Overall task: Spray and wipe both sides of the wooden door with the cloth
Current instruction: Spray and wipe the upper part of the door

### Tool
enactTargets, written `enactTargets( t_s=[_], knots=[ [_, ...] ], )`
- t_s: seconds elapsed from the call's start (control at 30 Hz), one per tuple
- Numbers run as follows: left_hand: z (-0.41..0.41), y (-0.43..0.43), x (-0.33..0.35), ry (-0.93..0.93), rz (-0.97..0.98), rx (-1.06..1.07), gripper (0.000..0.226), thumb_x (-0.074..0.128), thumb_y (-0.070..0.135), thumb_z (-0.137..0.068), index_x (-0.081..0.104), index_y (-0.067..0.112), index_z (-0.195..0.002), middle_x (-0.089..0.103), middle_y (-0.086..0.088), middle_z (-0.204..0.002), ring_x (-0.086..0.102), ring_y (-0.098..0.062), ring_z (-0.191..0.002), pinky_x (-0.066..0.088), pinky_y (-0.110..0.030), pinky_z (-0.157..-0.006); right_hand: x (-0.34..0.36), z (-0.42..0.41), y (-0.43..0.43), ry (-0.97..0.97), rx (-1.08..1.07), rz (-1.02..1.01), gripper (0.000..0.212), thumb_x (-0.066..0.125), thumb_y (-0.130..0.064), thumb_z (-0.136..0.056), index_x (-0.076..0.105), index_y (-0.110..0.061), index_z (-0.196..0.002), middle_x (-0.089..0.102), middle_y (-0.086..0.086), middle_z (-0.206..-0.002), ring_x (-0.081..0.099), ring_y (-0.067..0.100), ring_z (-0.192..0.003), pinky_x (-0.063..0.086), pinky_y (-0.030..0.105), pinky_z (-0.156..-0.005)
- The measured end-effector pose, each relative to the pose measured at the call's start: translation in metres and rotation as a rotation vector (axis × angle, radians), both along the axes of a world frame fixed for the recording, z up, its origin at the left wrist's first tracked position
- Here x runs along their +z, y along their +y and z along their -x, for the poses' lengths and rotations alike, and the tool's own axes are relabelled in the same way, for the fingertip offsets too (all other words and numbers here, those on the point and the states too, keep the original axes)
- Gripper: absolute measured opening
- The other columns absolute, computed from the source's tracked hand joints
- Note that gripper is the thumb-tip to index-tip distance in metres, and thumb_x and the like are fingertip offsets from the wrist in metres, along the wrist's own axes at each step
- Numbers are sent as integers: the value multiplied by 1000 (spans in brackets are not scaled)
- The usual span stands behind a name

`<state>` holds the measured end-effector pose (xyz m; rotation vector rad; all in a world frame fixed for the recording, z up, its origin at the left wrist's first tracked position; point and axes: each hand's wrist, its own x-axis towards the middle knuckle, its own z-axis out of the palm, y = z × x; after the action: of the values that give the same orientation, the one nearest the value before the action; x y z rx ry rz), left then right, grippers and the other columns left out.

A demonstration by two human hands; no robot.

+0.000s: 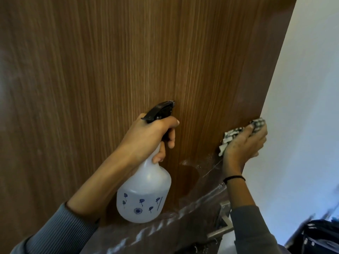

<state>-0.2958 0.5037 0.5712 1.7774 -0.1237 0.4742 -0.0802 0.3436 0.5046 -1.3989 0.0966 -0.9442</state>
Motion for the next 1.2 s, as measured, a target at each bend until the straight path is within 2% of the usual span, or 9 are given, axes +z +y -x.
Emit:
enactTargets(
  t_s=[0.2, 0.27, 0.37, 0.5, 0.63, 0.8, 0.97, 1.1, 1.2],
  knots=[
    [-1, 2, -2, -9, -9, -3, 36, 54, 25, -101, 60, 1, -75, 61, -13, -68, 39, -19, -32, 42, -25, -47, -6, 6, 6, 74, 63, -129, 46, 29, -34, -108, 33, -22, -152, 41, 3, -152, 42, 24, -138, 34, 50, -117],
    [-1, 3, -2, -12, -6, -4, 35, 55, 25, -101, 60, 2, -74, 61, -12, -68, 38, -19, -32, 40, -28, -47, -3, 22, 16, 22, 119, -114, 52, 31, -32, -109, 23, -19, -159, 27, 4, -162, 29, 23, -148, 23, 43, -124],
    [-1, 4, -3, -19, 13, -25, 35, 55, 26, -99, 60, 5, -72, 60, -12, -68, 36, -19, -32, 36, -33, -49, -14, 69, 50, -126, 188, 71, 56, 29, -31, -111, 9, -21, -162, 2, -1, -170, 3, 11, -156, 4, 19, -122],
    [-2, 4, -4, -30, 28, -43, 34, 55, 26, -97, 60, 6, -70, 59, -14, -68, 35, -18, -31, 35, -32, -48, -58, 110, 87, -373, 207, 482, 58, 37, -20, -107, 16, -21, -161, 2, 1, -171, 3, 21, -157, 9, 43, -127],
    [-20, 17, -8, 37, 52, -108, 41, 66, 43, -89, 61, 12, -62, 57, -15, -65, 37, -20, -25, 36, -24, -37, -88, 93, 75, -481, 203, 648, 68, 38, -24, -101, 6, -37, -160, 5, -5, -170, 9, 26, -157, 10, 44, -126],
    [-33, 26, -13, 58, 58, -150, 40, 62, 46, -84, 61, 13, -61, 55, -13, -63, 39, -20, -24, 37, -23, -35, -69, 45, 45, -208, 122, 222, 57, 28, -42, -106, 1, -48, -156, 11, -7, -170, 16, 15, -155, 21, 50, -124],
    [-34, 26, -14, 70, 58, -135, 41, 64, 50, -80, 62, 16, -56, 56, -11, -59, 38, -20, -23, 39, -25, -37, -53, 9, 2, 33, 137, -22, 57, 26, -41, -110, 9, -26, -162, 17, -4, -168, 24, 18, -152, 23, 24, -117],
    [-33, 26, -12, 80, 66, -142, 45, 69, 50, -83, 62, 15, -57, 57, -13, -61, 39, -21, -23, 38, -24, -36, -57, 38, 22, 164, 136, 2, 64, 21, -55, -106, 0, -32, -162, 7, -5, -170, 19, 21, -154, 23, 34, -120],
    [-32, 26, -11, 92, 95, -155, 44, 70, 48, -82, 61, 13, -58, 56, -12, -60, 38, -20, -22, 37, -26, -35, -82, 91, 62, 158, 165, 155, 68, 17, -64, -100, -10, -42, -158, -6, -12, -170, 5, 16, -156, 11, 43, -125]
  ],
)
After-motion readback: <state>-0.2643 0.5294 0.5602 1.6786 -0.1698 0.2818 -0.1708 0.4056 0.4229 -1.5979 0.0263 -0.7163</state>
